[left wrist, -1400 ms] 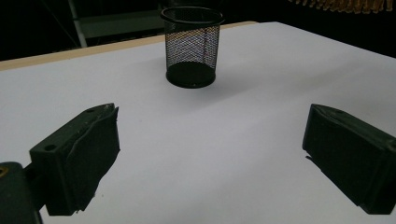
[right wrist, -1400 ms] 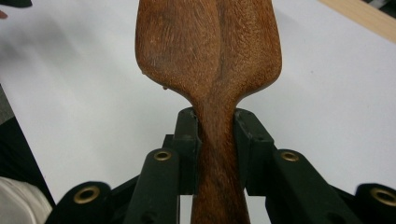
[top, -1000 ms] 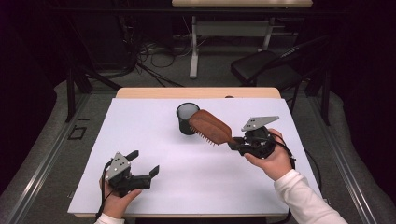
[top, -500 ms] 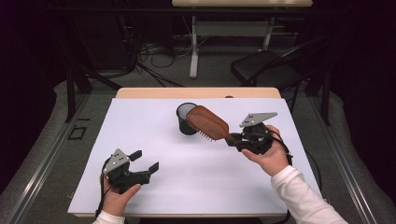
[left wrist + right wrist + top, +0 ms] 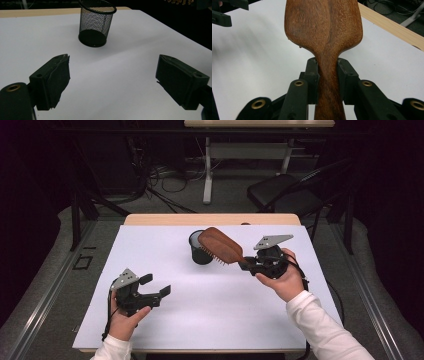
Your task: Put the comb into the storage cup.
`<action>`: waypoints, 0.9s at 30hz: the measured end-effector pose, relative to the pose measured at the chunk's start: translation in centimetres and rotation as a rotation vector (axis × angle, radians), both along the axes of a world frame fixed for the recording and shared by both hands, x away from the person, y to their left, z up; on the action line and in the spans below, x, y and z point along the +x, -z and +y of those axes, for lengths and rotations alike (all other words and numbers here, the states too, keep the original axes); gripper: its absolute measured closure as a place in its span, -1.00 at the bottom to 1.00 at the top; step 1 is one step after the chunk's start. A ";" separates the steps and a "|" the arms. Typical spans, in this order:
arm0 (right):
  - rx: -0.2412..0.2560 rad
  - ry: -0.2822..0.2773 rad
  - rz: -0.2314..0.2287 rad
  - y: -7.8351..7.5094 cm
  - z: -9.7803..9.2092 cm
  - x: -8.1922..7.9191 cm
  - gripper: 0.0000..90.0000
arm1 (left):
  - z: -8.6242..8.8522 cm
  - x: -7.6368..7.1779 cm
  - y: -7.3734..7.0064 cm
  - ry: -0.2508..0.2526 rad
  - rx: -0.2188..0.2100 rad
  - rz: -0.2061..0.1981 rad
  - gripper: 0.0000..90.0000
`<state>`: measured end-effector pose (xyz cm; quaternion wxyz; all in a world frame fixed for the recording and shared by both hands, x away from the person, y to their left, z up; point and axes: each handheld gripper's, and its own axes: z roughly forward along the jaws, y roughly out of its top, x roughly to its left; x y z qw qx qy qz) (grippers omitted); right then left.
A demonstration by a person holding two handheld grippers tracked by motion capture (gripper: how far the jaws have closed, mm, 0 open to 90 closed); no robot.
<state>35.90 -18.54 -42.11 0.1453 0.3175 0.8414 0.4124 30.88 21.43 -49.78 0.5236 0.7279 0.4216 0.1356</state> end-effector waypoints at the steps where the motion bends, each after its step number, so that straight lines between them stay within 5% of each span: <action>1: 0.000 0.000 0.001 0.0 0.1 0.1 0.60 | 0.0 0.2 -0.2 0.002 -0.006 0.004 -0.74; 19: 0.033 0.008 -0.031 -1.0 1.0 0.7 0.60 | -1.3 3.0 -5.1 0.073 -0.105 0.060 -0.98; 27: 0.034 0.009 -0.046 -1.0 1.4 0.8 0.60 | -2.0 4.3 -6.8 0.066 -0.102 0.074 -0.99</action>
